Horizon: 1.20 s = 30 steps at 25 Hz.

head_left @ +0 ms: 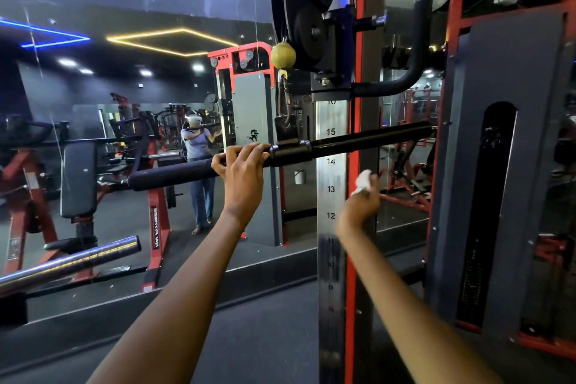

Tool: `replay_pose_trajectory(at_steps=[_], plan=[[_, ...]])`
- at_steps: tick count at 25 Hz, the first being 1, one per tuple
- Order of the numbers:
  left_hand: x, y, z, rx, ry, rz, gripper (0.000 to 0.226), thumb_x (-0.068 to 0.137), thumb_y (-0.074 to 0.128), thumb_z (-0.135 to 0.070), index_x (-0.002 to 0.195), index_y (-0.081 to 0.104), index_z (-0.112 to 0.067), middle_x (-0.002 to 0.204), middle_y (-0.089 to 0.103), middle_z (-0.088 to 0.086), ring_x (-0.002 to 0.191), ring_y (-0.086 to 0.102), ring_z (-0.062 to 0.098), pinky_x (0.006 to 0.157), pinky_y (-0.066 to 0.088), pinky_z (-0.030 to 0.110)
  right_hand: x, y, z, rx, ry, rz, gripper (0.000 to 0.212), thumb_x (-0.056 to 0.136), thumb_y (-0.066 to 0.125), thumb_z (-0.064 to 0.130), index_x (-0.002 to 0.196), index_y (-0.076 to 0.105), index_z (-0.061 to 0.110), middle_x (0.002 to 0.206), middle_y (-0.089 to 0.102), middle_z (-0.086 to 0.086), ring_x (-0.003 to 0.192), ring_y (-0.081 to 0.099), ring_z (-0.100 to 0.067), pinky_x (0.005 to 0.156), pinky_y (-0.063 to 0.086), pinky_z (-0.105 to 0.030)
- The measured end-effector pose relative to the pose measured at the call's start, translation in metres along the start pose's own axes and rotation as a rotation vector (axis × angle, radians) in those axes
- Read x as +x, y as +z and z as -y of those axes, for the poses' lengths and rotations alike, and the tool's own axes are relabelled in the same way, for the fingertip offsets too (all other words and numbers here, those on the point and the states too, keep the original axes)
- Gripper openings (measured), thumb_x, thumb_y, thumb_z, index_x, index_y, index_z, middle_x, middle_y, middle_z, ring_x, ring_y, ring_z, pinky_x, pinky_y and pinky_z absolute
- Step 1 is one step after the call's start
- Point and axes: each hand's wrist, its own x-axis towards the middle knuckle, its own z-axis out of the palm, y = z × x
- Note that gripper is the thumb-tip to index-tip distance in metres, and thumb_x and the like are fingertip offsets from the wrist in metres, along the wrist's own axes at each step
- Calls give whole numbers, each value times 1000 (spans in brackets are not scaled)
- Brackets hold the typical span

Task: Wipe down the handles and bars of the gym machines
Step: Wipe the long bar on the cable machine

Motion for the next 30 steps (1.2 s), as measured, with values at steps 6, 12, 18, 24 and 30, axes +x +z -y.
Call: replay_pose_trajectory(at_steps=[6,12,18,24,30], plan=[[-1,-5,-3,0,6,-23,27,100,46,-18,120,64,-18,117,64,-1,108,52,24,97,24,51,35,41,85,546,515,171,19,98,40,6,109,55,12,94,57,-1,83,56,-9,70,49,-18],[-8,-15,-2,5,113,78,40,100,36,-29,135,53,-18,127,61,1,120,51,21,101,30,51,-62,50,67,305,683,595,35,93,31,-10,122,49,1,111,54,-19,96,55,-23,87,49,-33],[-4,-49,52,151,-87,77,56,98,21,-45,128,58,-15,130,60,6,127,47,29,105,24,51,-27,43,88,546,572,203,37,94,33,-7,125,50,6,100,55,-4,89,57,-14,75,52,-22],[-5,-60,52,239,17,68,45,101,28,-39,124,59,-16,127,60,4,122,51,28,104,27,54,-100,67,71,182,770,616,33,94,27,-8,113,53,0,100,60,-16,96,60,-25,85,52,-35],[0,-95,86,305,164,79,41,102,32,-40,124,62,-21,124,64,3,117,57,25,95,38,44,-92,54,105,-208,-316,477,35,90,35,-6,112,62,4,103,66,-9,85,63,-13,74,53,-22]])
